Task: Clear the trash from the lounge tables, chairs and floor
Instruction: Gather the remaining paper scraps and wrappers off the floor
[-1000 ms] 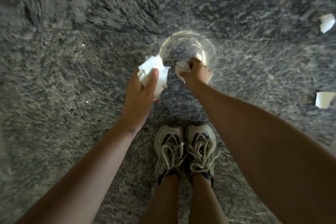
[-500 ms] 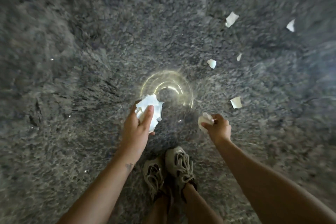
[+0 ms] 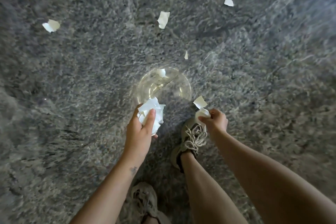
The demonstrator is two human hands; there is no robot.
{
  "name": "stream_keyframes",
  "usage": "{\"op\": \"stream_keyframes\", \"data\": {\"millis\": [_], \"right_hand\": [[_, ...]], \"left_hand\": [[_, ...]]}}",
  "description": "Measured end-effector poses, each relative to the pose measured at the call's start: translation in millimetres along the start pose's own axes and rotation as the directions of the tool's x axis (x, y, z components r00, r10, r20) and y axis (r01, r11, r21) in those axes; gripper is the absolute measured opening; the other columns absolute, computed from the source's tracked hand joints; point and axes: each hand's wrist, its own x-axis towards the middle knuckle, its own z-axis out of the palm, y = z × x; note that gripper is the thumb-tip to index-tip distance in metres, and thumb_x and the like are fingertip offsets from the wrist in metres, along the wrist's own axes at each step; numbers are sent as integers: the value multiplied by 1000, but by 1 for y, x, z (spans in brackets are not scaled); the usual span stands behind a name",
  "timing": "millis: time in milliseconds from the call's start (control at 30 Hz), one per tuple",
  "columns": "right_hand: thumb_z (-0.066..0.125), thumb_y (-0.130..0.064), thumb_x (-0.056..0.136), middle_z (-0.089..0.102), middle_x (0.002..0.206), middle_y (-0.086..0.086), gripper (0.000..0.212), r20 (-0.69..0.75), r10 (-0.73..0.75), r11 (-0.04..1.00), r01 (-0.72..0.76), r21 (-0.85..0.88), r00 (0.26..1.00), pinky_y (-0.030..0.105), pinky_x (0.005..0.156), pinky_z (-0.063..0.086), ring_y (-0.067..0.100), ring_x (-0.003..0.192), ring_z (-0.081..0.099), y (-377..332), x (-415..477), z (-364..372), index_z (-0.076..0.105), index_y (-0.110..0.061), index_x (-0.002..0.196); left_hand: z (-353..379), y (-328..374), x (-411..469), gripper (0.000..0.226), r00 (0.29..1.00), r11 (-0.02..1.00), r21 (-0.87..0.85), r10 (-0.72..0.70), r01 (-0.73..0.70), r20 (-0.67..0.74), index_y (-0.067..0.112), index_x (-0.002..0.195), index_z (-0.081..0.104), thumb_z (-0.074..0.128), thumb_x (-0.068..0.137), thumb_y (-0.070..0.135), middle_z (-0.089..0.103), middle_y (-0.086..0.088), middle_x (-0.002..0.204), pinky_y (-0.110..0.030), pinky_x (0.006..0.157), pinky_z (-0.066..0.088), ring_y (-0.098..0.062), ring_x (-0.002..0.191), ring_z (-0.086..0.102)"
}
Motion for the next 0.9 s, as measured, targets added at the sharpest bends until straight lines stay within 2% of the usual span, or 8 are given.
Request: {"op": "stream_keyframes", "data": {"millis": [200, 267, 367, 467, 633, 700, 800, 900], "right_hand": [[79, -25, 69, 65, 82, 7, 20, 36, 20, 993, -16, -118, 999, 27, 56, 31, 22, 81, 59, -3, 67, 0, 63, -19, 80], [81, -27, 67, 68, 99, 8, 31, 48, -10, 986, 18, -166, 999, 26, 64, 35, 23, 94, 60, -2, 90, 11, 70, -16, 94], [82, -29, 66, 56, 124, 2, 40, 79, -43, 980, 57, -191, 996, 30, 85, 38, 22, 112, 51, 5, 120, 36, 69, -18, 102], [80, -25, 69, 51, 126, 1, 35, 77, -22, 981, 36, -188, 997, 35, 92, 35, 22, 115, 48, 16, 138, 64, 68, -20, 101], [71, -23, 78, 57, 116, 4, 27, -19, -4, 974, -1, -228, 1000, 36, 93, 29, 25, 111, 45, 31, 151, 84, 61, -23, 102], [70, -18, 79, 61, 110, 4, 19, -32, -19, 986, 13, -164, 999, 35, 89, 33, 22, 100, 51, 31, 150, 86, 57, -22, 92], [67, -13, 79, 64, 101, 7, 17, -43, -88, 995, 86, -46, 995, 35, 74, 41, 25, 88, 56, 23, 141, 86, 52, -18, 85], [70, -12, 77, 66, 103, 9, 29, 61, -251, 968, 248, 45, 966, 38, 71, 48, 28, 87, 59, -9, 137, 92, 53, -14, 100]], "left_hand": [[46, 20, 76, 27, 997, 992, 107, 63, -67, 43, 6, 114, 58, 49, 96, 24, 61, 5, 75, -19, 46, 47, 2, 55, 56], [60, 19, 100, 25, 991, 984, 131, 107, -117, 83, 10, 111, 59, 49, 96, 28, 62, 7, 77, -25, 52, 50, -1, 60, 58], [81, 9, 128, 33, 981, 975, 163, 130, -153, 141, 11, 114, 59, 49, 94, 35, 63, 2, 91, -44, 73, 52, -13, 78, 59], [100, -10, 143, 25, 977, 975, 170, 111, -143, 183, 12, 112, 58, 48, 96, 29, 63, 2, 90, -50, 79, 51, -14, 78, 58], [107, -34, 147, 28, 973, 965, 243, 40, -97, 227, 2, 114, 58, 47, 97, 22, 64, -6, 89, -46, 75, 51, -16, 76, 58], [103, -36, 147, 30, 969, 962, 259, 25, -90, 244, 1, 116, 57, 47, 97, 22, 65, -14, 93, -44, 74, 50, -16, 76, 57], [96, -37, 149, 27, 971, 958, 273, 19, -86, 239, 3, 114, 57, 46, 97, 21, 64, 0, 85, -36, 69, 50, -7, 68, 57], [89, -36, 154, 18, 983, 966, 249, 27, -73, 183, 12, 107, 60, 47, 97, 20, 62, 9, 77, -19, 51, 48, 4, 58, 56]]}}
